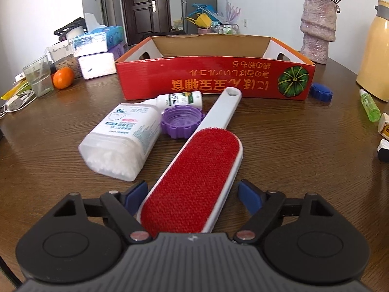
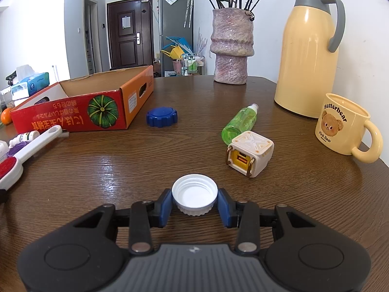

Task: Organize rigid objects

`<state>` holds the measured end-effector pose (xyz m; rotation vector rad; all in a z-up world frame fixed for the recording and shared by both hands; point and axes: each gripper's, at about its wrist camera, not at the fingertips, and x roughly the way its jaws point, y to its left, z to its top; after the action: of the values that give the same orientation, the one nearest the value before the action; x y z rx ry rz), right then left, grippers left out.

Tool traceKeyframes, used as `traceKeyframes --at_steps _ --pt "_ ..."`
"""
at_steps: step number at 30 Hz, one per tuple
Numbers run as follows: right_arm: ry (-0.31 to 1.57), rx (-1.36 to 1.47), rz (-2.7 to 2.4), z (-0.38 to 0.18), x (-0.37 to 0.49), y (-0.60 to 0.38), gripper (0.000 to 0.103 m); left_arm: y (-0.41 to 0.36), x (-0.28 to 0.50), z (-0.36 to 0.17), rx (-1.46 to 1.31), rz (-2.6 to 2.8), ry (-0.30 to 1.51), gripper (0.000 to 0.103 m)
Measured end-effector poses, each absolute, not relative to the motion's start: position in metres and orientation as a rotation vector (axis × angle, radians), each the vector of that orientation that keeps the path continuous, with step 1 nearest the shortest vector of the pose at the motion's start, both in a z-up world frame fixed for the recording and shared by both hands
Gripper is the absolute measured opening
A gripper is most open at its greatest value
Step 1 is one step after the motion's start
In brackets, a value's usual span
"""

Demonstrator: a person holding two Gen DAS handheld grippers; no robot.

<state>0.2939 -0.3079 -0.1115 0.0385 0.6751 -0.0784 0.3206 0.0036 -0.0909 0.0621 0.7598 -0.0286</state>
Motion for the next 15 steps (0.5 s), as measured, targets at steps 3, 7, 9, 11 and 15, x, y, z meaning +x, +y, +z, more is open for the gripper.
traceKeyframes --at_steps 3,7,9,11,15 --pt "0.675 0.039 -0.078 -0.1114 0.2938 -0.3079 0.039 0.0023 0.3245 -0.0917 0.054 -0.042 0.763 0.083" --pt "0.675 0.038 -0.078 -0.1115 0.2937 -0.3078 0.039 0.0008 0.3295 -0.0926 0.044 -0.053 0.762 0.082" --pt "0.675 0.037 -0.078 -0.1115 0.2938 -0.3077 0.039 -0.0008 0.3304 -0.0923 0.044 -0.064 0.756 0.073" --pt "0.675 0.037 -0.077 -0.1116 0.2944 -0.3073 0.039 -0.0022 0.329 -0.0915 0.044 -0.08 0.747 0.067" --pt "0.675 0.036 -0.077 -0.1116 0.2945 -0.3069 0.039 -0.006 0.326 -0.0917 0.058 -0.093 0.733 0.061"
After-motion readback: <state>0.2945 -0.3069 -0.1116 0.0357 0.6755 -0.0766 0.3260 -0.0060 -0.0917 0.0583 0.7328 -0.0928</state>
